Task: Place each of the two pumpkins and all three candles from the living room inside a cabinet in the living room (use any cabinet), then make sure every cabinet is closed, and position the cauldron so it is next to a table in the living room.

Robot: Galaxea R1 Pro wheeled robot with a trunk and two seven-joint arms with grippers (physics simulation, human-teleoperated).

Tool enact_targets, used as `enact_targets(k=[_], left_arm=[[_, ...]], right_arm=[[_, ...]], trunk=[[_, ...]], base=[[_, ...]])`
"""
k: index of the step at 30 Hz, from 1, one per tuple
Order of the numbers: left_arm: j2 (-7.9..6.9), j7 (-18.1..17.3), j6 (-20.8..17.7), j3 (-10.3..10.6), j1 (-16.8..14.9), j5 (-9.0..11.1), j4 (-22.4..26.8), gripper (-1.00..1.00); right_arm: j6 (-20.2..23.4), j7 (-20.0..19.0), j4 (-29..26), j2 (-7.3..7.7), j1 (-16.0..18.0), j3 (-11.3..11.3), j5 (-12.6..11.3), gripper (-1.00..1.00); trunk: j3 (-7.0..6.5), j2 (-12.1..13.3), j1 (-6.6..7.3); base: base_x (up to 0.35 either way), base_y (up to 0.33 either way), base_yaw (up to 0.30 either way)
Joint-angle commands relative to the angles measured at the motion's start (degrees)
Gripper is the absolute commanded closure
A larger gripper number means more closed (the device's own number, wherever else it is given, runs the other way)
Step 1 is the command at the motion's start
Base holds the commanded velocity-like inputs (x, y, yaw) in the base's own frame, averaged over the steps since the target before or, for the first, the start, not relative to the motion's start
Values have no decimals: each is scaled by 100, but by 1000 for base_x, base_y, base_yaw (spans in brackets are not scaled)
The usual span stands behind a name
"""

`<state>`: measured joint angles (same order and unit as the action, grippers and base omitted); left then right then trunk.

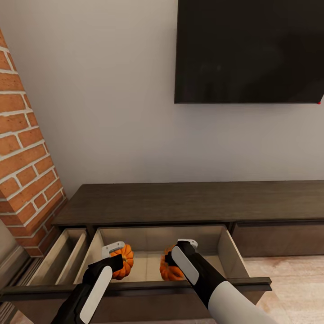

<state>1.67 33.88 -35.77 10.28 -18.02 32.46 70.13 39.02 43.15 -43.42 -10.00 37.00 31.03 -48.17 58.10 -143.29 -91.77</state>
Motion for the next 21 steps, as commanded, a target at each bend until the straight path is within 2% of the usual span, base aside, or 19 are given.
enact_targets(k=[1, 5, 6, 14, 18, 21], left_arm=[[0, 4, 0, 0, 0, -3, 0, 100], [0, 4, 0, 0, 0, -3, 1, 100], [0, 4, 0, 0, 0, -3, 1, -100], [0, 13, -5, 0, 0, -3, 24, -100], [-6, -17, -58, 0, 0, 4, 123, -100], [-8, -9, -138, 0, 0, 9, 236, -100]], right_arm=[[0, 0, 0, 0, 0, 0, 0, -100], [0, 0, 0, 0, -1, 0, -1, -100], [0, 0, 0, 0, 0, 0, -2, -100], [0, 0, 0, 0, 0, 0, 0, -100], [0, -19, -30, 0, -6, -4, -10, -100], [0, -59, -48, 0, -8, -15, -16, -100]], trunk=[[0, 0, 0], [0, 0, 0], [0, 0, 0], [0, 0, 0], [-88, 8, 12], [-142, 128, 77]], base=[[0, 0, 0], [0, 0, 0], [0, 0, 0], [0, 0, 0], [0, 0, 0], [0, 0, 0]])
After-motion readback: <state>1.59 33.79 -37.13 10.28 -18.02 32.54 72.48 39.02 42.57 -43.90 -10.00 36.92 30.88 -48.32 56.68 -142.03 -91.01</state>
